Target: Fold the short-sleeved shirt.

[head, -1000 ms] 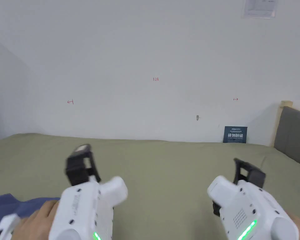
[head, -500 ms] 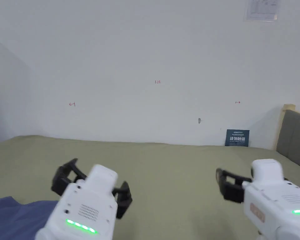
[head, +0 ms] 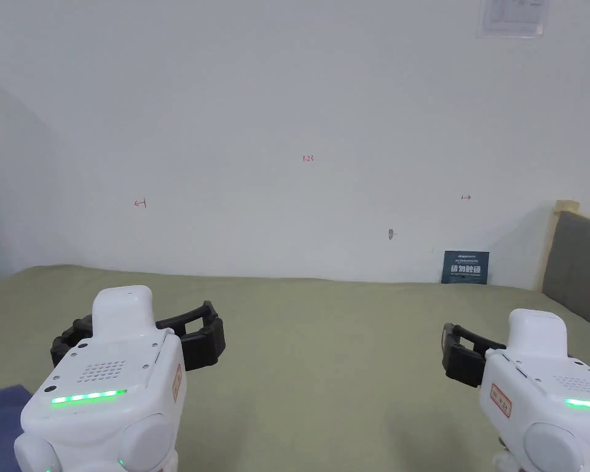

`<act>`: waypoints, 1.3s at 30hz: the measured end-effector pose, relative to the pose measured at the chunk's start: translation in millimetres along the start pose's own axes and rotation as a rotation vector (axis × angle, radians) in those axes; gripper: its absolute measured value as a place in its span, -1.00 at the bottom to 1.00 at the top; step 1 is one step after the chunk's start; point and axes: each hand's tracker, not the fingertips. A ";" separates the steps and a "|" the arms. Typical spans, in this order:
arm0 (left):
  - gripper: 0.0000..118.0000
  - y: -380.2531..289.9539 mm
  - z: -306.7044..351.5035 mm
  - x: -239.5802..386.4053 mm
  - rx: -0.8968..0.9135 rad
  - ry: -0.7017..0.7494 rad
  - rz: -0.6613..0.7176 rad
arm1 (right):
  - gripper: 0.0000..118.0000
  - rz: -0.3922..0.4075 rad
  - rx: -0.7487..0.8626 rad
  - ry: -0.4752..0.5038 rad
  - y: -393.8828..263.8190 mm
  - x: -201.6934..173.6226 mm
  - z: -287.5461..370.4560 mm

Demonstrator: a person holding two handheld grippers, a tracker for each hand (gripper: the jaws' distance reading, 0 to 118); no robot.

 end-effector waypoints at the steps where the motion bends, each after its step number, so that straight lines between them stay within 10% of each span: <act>1: 1.00 0.1 0.3 0.2 0.003 -0.003 -0.004 | 0.50 -0.001 0.001 0.004 1.1 -1.7 1.5; 15: 0.98 -2.5 11.4 2.9 0.033 -0.008 -0.033 | 0.47 0.048 0.000 -0.018 4.0 -3.5 1.9; 17: 0.53 -7.9 13.5 5.2 0.032 -0.016 -0.051 | 0.25 0.072 -0.061 0.017 -2.6 0.1 -1.9; 18: -0.36 -11.5 13.1 8.4 0.024 0.002 -0.076 | -0.64 0.079 -0.068 0.029 -5.8 -0.9 -2.8; 19: -1.00 -15.0 10.7 9.2 0.008 0.040 -0.106 | -0.97 0.082 -0.090 0.015 -10.3 -2.9 -5.5; 28: -1.00 -16.7 13.9 -2.9 -0.040 0.045 -0.091 | -0.97 0.096 -0.106 0.069 -7.4 -28.1 3.2; 39: -1.00 3.9 62.9 -93.9 -0.028 0.288 -0.098 | -0.97 0.109 -0.040 0.434 18.1 -158.0 -3.0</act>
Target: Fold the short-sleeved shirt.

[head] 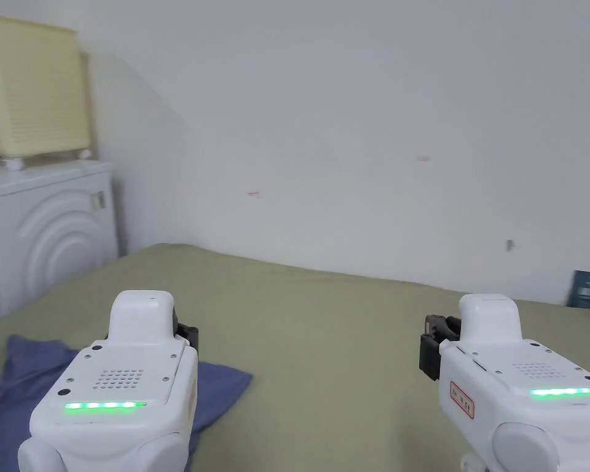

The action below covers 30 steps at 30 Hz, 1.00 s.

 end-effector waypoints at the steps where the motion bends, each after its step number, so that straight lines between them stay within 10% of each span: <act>1: -1.00 -0.1 5.1 -12.8 0.001 0.036 0.007 | -0.97 0.001 0.001 0.037 -2.1 -11.6 -9.3; 13: -1.00 -31.2 64.2 -108.9 -0.081 0.287 0.026 | -0.97 -0.038 0.001 0.417 -27.4 -123.4 -41.7; 30: -1.00 -15.1 -113.5 -116.5 -0.310 0.010 -0.078 | -0.97 -0.049 -0.077 0.301 -66.7 -62.3 -60.1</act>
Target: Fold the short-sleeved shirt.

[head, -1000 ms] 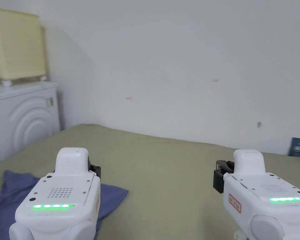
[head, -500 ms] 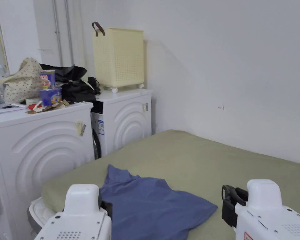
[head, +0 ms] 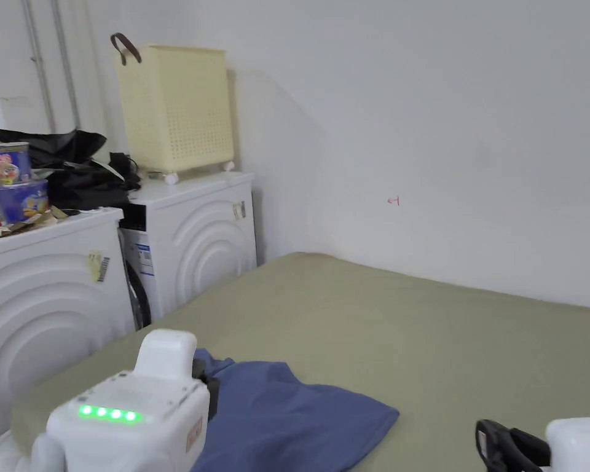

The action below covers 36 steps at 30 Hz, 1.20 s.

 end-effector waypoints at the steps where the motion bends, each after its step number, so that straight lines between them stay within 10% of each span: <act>1: -1.00 8.1 -25.0 -0.1 -0.063 -0.039 -0.015 | -0.97 -0.006 -0.012 -0.028 -4.7 7.4 1.6; 8: -1.00 12.5 -182.9 15.7 -0.436 -0.277 -0.103 | -0.97 -0.080 -0.137 -0.101 -38.9 49.0 5.8; 9: -0.81 5.8 -202.3 20.9 -0.474 -0.323 -0.089 | -0.97 -0.087 -0.156 -0.105 -44.2 54.0 5.0; 11: 0.60 -10.2 -230.7 30.8 -0.524 -0.342 -0.049 | -0.97 -0.092 -0.183 -0.106 -52.0 60.9 2.7; 12: 1.00 -21.2 -247.4 37.5 -0.563 -0.323 -0.031 | -0.97 -0.100 -0.203 -0.106 -56.0 64.5 0.9; 23: 0.86 -86.8 -311.3 90.2 -0.625 -0.331 -0.015 | -0.97 -0.129 -0.306 -0.091 -87.6 78.6 -2.5; 26: 0.12 -93.4 -311.6 99.9 -0.609 -0.310 -0.100 | -0.97 -0.134 -0.339 -0.079 -91.0 76.8 -1.7; 28: -1.00 -91.4 -307.9 98.0 -0.562 -0.220 -0.130 | -0.97 -0.146 -0.341 -0.070 -91.8 74.6 3.3; 36: -1.00 -62.4 -312.3 78.7 -0.505 -0.278 0.041 | -0.97 -0.149 -0.320 -0.032 -86.6 61.7 19.6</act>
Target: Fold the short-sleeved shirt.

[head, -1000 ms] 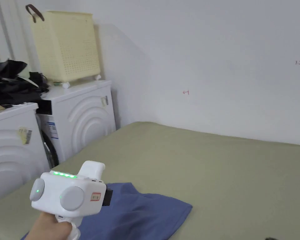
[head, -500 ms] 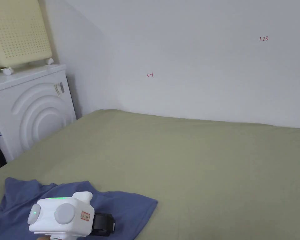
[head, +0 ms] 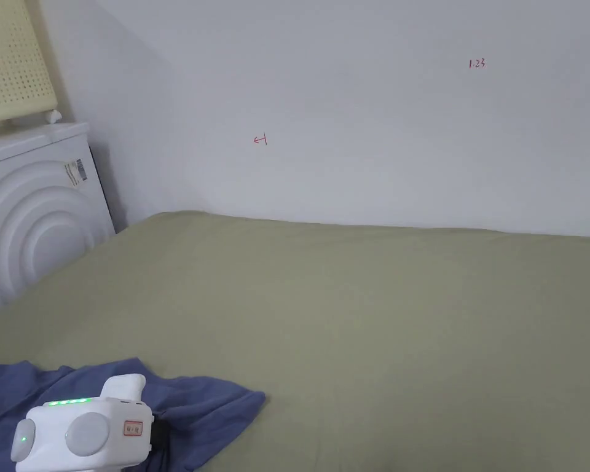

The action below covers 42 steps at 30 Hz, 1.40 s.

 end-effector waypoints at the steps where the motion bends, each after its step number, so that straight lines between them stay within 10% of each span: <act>1: -1.00 6.2 3.5 3.4 0.000 -0.003 -0.003 | -0.97 0.002 0.002 0.004 0.4 -0.6 1.6; 11: -1.00 71.6 14.6 109.5 0.102 -0.157 -0.100 | -0.97 -0.030 0.035 0.000 1.2 10.3 24.5; 30: -1.00 14.0 62.1 581.1 0.018 -0.803 -0.734 | -0.97 -0.192 0.114 -0.317 -7.9 91.5 123.8; 40: -1.00 -80.1 43.4 656.3 -0.119 -0.872 -0.822 | -0.97 -0.254 0.146 -0.473 -21.4 114.7 171.2; 42: -0.66 -81.8 43.6 653.5 -0.102 -0.837 -0.780 | -0.97 -0.258 0.145 -0.481 -23.6 115.9 171.7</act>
